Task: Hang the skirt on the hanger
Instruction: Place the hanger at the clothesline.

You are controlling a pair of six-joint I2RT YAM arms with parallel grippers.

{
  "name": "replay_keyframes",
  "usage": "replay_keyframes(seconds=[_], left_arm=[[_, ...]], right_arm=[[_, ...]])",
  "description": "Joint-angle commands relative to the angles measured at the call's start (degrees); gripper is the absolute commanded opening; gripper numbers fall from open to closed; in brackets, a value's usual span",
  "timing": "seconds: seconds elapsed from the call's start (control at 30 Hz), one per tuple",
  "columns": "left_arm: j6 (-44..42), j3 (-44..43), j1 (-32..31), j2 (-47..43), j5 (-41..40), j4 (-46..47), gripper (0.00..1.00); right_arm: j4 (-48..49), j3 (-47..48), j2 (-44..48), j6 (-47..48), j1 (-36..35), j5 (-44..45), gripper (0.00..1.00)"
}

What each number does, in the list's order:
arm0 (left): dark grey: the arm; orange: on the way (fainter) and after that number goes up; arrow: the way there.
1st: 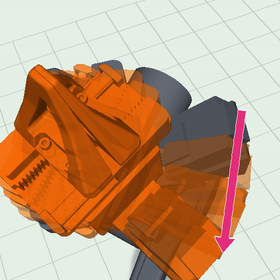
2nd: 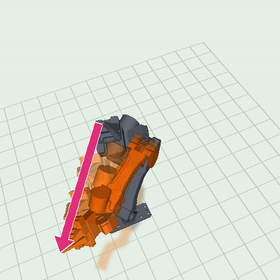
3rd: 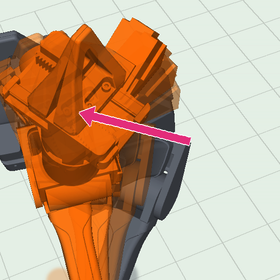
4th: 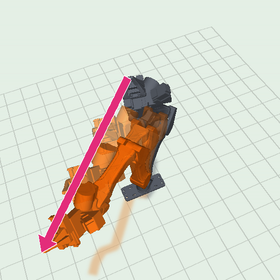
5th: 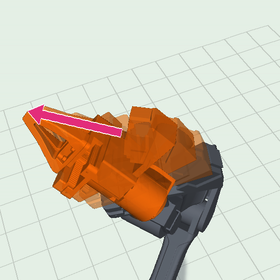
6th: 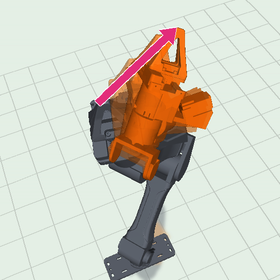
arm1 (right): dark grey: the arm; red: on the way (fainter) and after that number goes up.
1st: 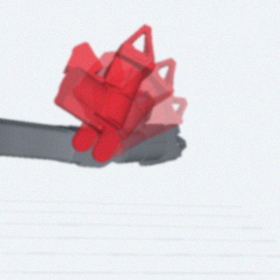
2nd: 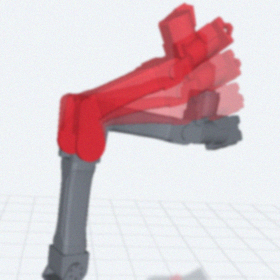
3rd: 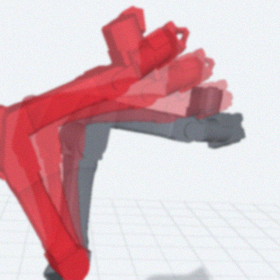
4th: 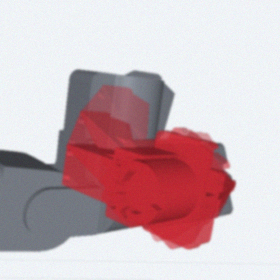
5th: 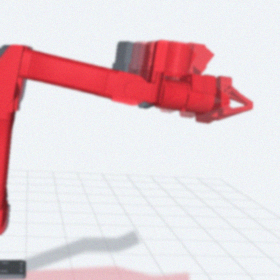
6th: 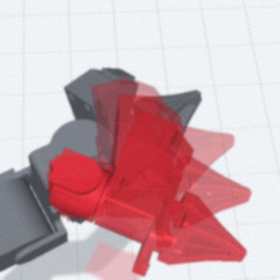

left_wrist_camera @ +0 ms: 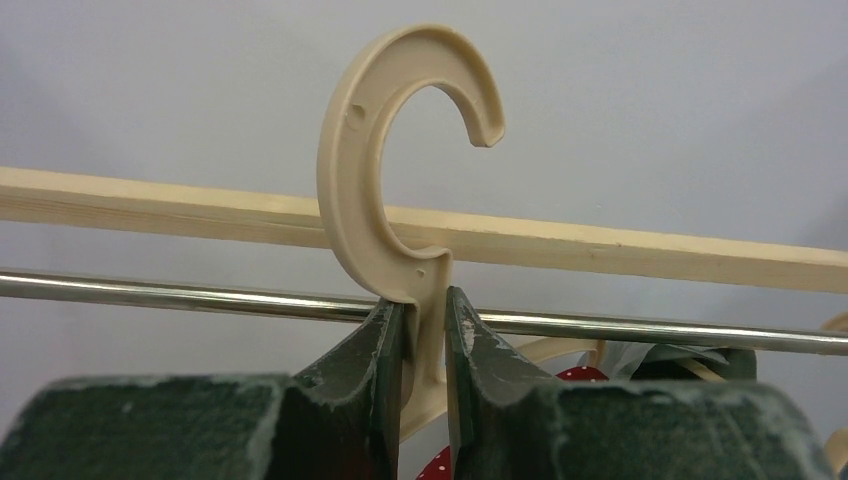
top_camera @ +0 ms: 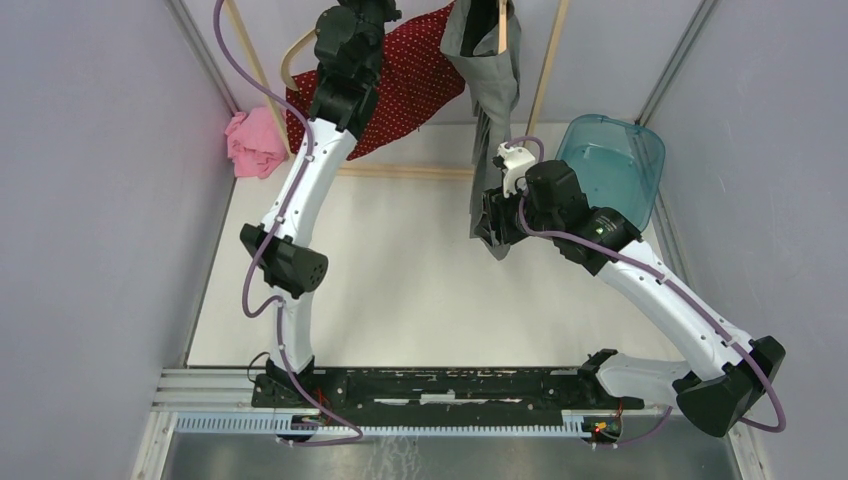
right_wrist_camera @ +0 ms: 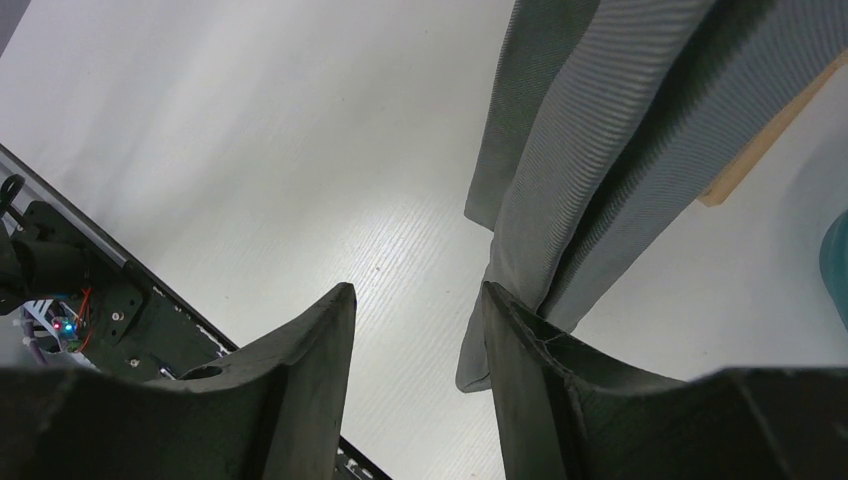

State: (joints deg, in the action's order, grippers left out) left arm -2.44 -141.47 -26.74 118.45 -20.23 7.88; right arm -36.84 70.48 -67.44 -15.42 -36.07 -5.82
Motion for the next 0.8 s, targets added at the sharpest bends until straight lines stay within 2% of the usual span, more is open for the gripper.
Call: replay_keyframes(seconds=[0.0, 0.53, 0.7, 0.77], left_arm=[[-0.58, -3.17, 1.0, -2.0, 2.8, -5.06, 0.05], [2.83, -4.34, 3.85, -2.31, 6.77, -15.95, 0.07], [3.46, -3.05, 4.37, -2.71, 7.36, -15.73, 0.07], [3.56, -0.57, 4.34, -3.38, 7.49, -13.85, 0.11]], right_arm=[[3.23, -0.29, 1.49, -0.91, 0.2, -0.9, 0.55], [4.49, -1.14, 1.17, -1.37, 0.21, -2.11, 0.55], [4.75, -1.34, 0.99, -1.45, 0.18, -2.34, 0.55], [4.95, -1.46, 0.85, -1.45, 0.21, -2.31, 0.55]])
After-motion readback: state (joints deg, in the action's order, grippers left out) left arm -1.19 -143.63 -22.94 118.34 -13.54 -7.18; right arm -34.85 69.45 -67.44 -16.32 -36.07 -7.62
